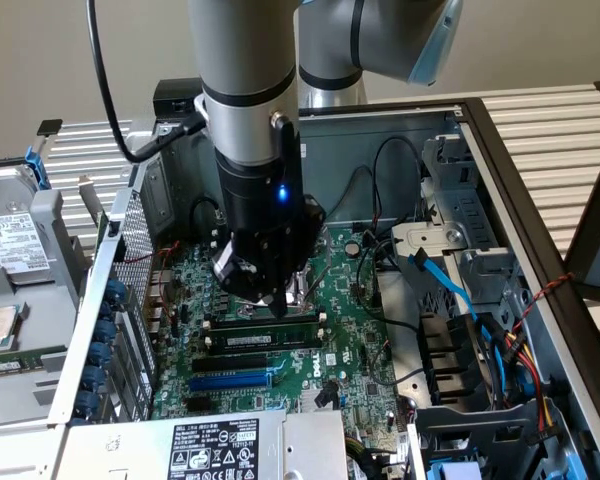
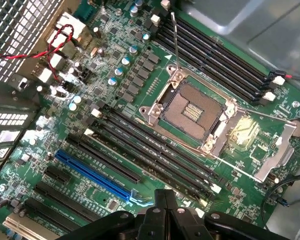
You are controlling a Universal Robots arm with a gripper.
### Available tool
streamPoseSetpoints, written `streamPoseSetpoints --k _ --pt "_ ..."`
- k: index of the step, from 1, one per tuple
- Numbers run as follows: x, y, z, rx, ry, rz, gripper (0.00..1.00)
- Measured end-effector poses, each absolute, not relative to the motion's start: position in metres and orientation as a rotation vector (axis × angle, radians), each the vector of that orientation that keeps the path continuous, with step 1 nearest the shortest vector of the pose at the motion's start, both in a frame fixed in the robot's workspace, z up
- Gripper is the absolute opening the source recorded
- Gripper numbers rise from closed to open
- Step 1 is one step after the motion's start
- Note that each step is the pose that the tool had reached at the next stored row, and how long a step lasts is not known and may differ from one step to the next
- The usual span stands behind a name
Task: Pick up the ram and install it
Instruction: 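Press down the ram until it locks into place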
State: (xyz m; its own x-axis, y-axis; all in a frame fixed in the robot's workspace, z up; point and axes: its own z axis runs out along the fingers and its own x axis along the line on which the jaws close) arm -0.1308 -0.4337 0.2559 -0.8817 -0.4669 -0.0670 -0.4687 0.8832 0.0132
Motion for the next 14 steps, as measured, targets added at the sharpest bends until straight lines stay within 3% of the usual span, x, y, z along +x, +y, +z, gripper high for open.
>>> streamPoseSetpoints --k 14 --pt "-0.1308 -0.4337 0.2538 -0.396 3.054 0.034 0.11"
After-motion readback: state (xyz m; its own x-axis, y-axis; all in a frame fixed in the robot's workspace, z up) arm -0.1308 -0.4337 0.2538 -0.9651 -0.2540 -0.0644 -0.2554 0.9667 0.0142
